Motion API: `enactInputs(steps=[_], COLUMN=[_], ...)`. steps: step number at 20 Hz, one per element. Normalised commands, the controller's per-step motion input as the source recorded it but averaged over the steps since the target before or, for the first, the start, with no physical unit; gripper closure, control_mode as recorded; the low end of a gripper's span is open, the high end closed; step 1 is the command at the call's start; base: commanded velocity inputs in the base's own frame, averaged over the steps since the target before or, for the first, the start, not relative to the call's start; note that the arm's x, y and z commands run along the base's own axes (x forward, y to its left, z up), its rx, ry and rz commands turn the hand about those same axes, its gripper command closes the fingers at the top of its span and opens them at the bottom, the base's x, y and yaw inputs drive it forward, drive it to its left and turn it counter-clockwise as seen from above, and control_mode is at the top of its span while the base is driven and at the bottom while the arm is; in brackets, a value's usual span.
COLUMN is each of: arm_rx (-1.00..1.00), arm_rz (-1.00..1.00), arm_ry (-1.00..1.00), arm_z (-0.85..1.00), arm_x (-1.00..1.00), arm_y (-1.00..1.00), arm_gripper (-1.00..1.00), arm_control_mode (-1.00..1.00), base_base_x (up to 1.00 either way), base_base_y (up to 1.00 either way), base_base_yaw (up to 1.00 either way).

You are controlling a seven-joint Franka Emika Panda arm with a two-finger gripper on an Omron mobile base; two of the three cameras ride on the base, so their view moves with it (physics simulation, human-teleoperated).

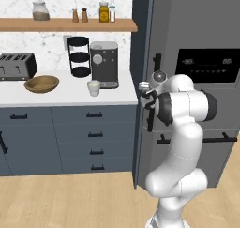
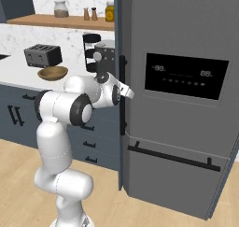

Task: Grab a lemon wedge from the fridge and one ice cube from the ice bowl, and put them in the glass of lemonade.

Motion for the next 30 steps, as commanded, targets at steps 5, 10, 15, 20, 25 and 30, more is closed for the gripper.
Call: enactInputs(steps=[5, 10, 15, 20, 25, 30], arm_rx=[0.0, 0.0, 0.0, 0.0, 0.0, 0.0], arm_rz=[0.0, 0.0, -0.02, -0.16, -0.25, -0.26], arm_ry=[0.0, 0.0, -0.03, -0.03, -0.1, -0.14], arm_z=[0.0, 0.0, 0.05, 0.49, 0.96, 1.0], arm_x=[0.02, 0.0, -0.49, -1.0, -1.0, -1.0], arm_y=[0.0, 0.0, -0.08, -0.38, -0.44, -0.48], arm_gripper=[1.0, 1.0, 1.0, 1.0, 1.0, 1.0], arm_control_mode=[-1.0, -1.0, -1.0, -1.0, -1.0, -1.0], base_base_x=[0.0, 0.0, 0.0, 0.0, 0.0, 0.0], base_base_y=[0.0, 0.0, 0.0, 0.0, 0.0, 0.0], base_base_yaw=[0.0, 0.0, 0.0, 0.0, 0.0, 0.0])
